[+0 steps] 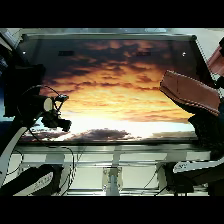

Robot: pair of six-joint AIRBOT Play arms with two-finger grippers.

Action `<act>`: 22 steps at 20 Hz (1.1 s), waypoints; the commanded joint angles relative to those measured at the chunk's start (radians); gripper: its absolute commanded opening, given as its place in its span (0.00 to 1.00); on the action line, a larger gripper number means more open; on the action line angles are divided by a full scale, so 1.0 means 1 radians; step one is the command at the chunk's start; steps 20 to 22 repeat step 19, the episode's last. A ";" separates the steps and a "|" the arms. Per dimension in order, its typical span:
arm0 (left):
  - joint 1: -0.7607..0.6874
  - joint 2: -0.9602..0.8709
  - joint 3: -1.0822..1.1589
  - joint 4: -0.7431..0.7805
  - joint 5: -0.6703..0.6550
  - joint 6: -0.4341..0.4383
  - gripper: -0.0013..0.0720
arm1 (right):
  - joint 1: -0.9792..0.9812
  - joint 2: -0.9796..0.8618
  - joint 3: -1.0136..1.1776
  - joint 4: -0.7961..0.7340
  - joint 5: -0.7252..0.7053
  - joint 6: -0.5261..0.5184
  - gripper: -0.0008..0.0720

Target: Fold the clothes and pants, and hang the long-sleeved shirts on hangers.

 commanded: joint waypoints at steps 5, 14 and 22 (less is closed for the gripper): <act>0.000 0.000 0.000 0.001 0.000 0.000 0.96 | 0.206 0.040 -0.003 0.269 0.060 -0.270 0.02; 0.000 0.000 0.000 0.002 0.000 0.000 0.96 | 0.511 0.039 -0.121 0.266 0.172 -0.322 0.02; 0.000 0.000 0.000 0.001 0.001 0.000 0.96 | 0.536 0.039 -0.204 0.257 0.230 -0.340 0.02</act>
